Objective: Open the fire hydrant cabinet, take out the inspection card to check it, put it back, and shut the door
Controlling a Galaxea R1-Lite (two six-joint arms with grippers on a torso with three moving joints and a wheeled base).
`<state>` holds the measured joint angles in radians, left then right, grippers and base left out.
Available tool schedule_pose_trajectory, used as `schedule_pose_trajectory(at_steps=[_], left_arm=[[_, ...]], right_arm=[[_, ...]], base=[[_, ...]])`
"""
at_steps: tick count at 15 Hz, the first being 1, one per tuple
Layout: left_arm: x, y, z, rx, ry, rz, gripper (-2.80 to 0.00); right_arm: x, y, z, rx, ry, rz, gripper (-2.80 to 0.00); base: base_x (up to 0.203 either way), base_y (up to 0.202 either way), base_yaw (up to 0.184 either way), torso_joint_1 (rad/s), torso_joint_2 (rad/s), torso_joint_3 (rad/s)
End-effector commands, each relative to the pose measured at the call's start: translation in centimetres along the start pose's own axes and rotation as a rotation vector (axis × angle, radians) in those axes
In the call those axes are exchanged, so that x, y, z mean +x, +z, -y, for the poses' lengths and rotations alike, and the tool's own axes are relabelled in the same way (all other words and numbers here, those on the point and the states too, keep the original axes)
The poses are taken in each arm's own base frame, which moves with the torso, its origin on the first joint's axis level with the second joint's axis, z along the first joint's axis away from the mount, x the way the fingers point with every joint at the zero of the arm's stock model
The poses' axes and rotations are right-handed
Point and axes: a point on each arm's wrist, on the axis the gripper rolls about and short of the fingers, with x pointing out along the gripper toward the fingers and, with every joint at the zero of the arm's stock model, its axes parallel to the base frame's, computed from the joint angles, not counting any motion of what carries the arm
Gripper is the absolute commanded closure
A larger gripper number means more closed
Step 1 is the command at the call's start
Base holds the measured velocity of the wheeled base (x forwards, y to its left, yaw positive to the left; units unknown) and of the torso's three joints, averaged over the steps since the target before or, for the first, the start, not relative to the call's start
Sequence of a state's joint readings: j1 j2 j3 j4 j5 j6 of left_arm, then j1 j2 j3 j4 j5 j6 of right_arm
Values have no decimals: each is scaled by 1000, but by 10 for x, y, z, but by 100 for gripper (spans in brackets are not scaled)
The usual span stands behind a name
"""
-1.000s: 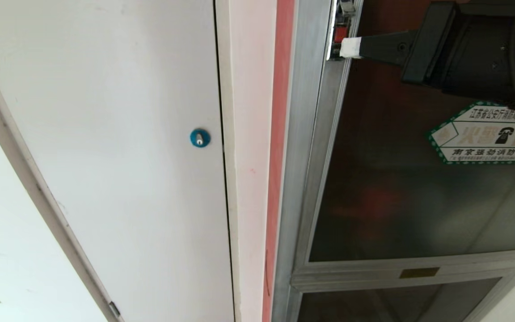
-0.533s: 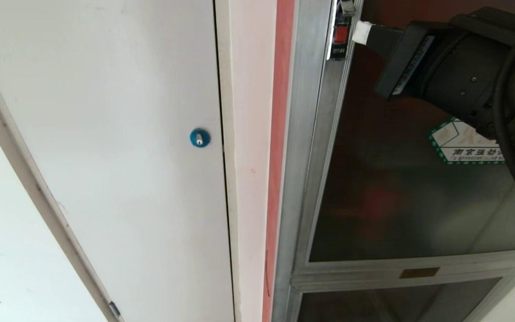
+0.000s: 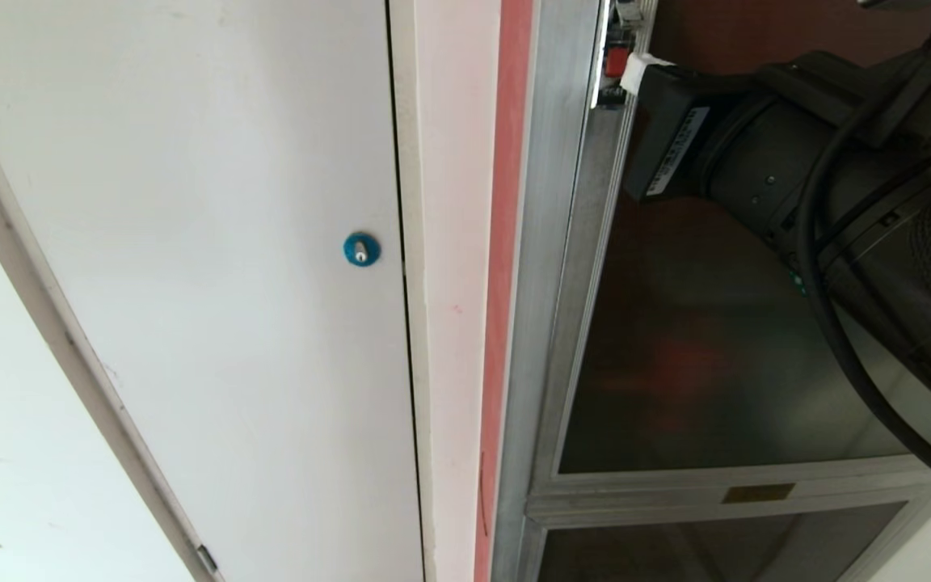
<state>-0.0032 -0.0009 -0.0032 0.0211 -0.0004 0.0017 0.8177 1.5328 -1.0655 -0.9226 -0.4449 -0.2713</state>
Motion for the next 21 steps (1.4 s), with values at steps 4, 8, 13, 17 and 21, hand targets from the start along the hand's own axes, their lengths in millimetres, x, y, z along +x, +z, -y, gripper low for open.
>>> schedule_pose_trajectory(at_steps=[4, 8, 13, 17, 21], left_arm=[[0, 0, 0, 0, 0, 0, 0], [0, 0, 0, 0, 1, 0, 0], [0, 0, 0, 0, 1, 0, 0], [0, 0, 0, 0, 1, 0, 0], [0, 0, 0, 0, 0, 0, 0]], right_arm=[[1, 2, -2, -15, -40, 17, -131], [6, 8, -3, -5, -54, 45, -280], [21, 5, -10, -2, -97, 57, -280], [28, 3, -13, -5, -120, 64, -280], [33, 2, -7, -13, -152, 68, -280]], base=[[0, 0, 0, 0, 0, 0], [0, 0, 0, 0, 0, 0], [0, 0, 0, 0, 0, 0], [0, 0, 0, 0, 0, 0], [0, 0, 0, 0, 0, 0]])
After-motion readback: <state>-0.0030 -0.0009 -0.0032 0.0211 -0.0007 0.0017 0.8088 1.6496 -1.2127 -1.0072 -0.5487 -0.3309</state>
